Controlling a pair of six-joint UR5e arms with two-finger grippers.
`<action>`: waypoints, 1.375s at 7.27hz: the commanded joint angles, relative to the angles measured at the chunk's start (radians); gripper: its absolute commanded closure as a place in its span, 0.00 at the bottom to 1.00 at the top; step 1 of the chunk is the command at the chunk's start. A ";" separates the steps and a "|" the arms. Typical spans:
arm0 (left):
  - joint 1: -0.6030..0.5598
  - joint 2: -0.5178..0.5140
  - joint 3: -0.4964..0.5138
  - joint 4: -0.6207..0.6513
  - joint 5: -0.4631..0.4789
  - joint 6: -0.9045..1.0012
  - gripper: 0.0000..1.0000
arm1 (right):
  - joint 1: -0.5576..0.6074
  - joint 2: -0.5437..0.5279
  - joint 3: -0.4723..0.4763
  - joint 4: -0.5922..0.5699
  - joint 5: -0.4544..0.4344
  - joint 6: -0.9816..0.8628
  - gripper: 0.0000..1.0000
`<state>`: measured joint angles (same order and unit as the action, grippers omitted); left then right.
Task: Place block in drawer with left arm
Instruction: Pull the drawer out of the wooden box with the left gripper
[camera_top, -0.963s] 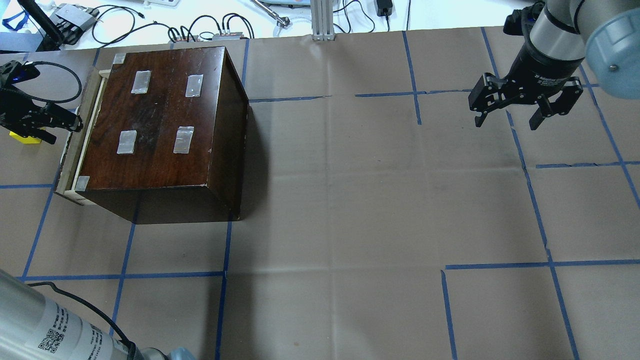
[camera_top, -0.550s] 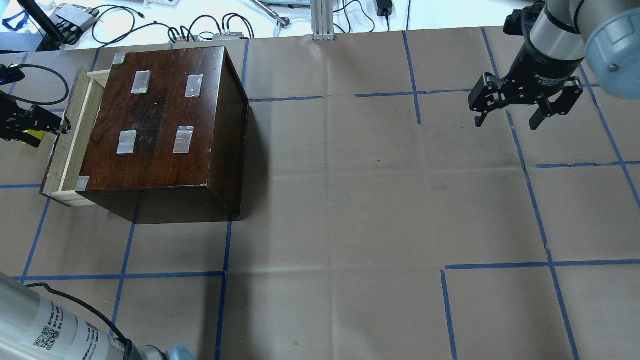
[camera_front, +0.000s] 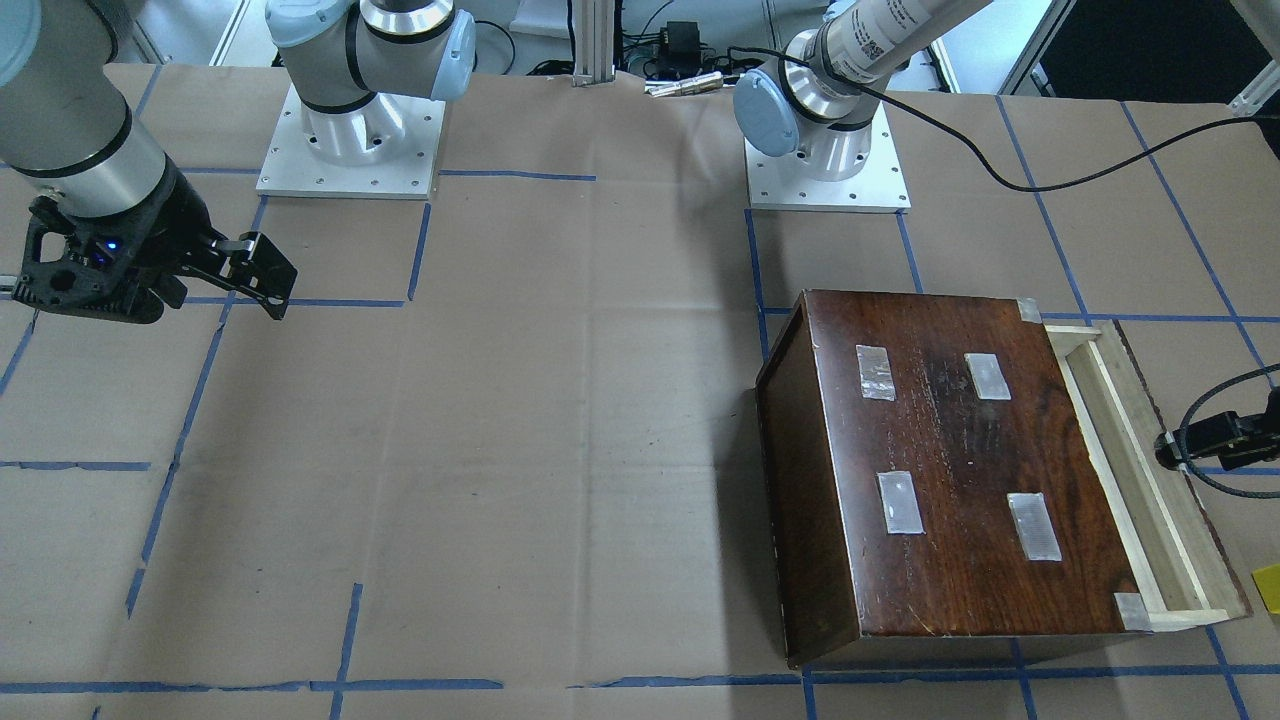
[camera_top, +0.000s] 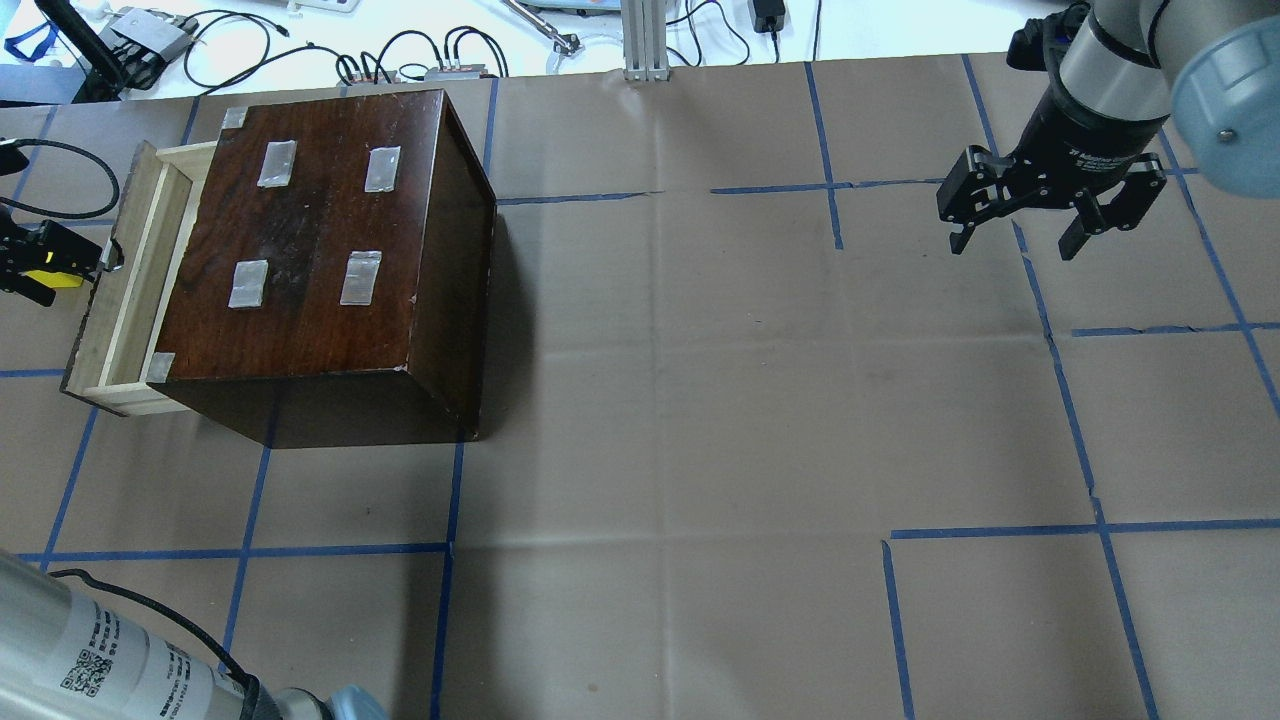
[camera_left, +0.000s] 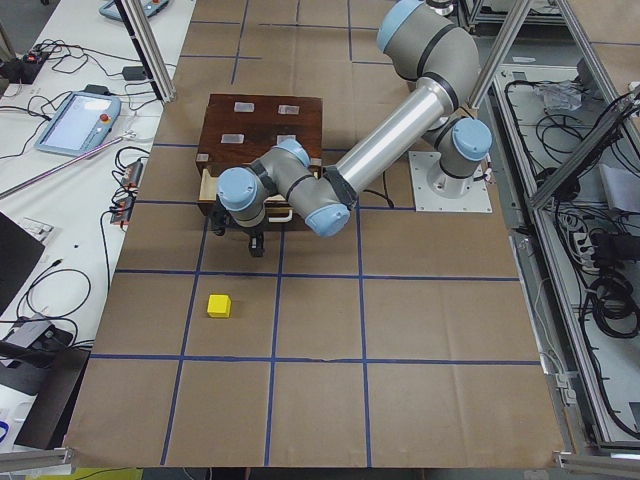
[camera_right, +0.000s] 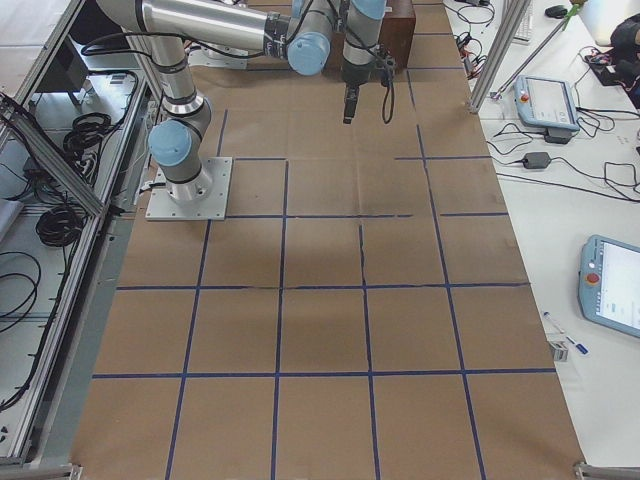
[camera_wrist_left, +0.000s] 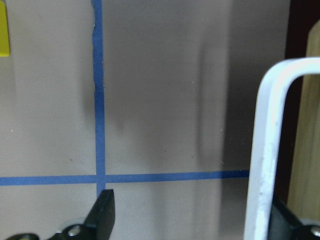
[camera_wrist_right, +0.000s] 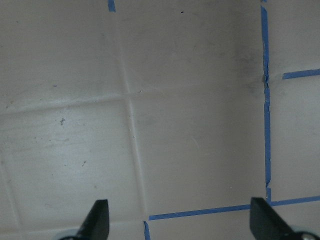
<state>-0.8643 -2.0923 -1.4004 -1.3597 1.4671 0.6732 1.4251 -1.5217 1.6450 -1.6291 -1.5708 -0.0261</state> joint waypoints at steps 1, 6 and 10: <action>0.013 -0.002 0.001 0.001 0.024 0.000 0.02 | 0.000 0.000 0.001 0.000 0.000 0.000 0.00; 0.013 -0.003 0.066 -0.001 0.074 -0.001 0.02 | 0.000 0.000 0.001 0.000 0.000 0.000 0.00; 0.013 -0.063 0.162 -0.001 0.125 -0.004 0.02 | 0.000 0.000 0.001 0.000 0.000 0.000 0.00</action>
<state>-0.8514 -2.1272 -1.2703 -1.3606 1.5759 0.6696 1.4251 -1.5217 1.6458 -1.6291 -1.5708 -0.0257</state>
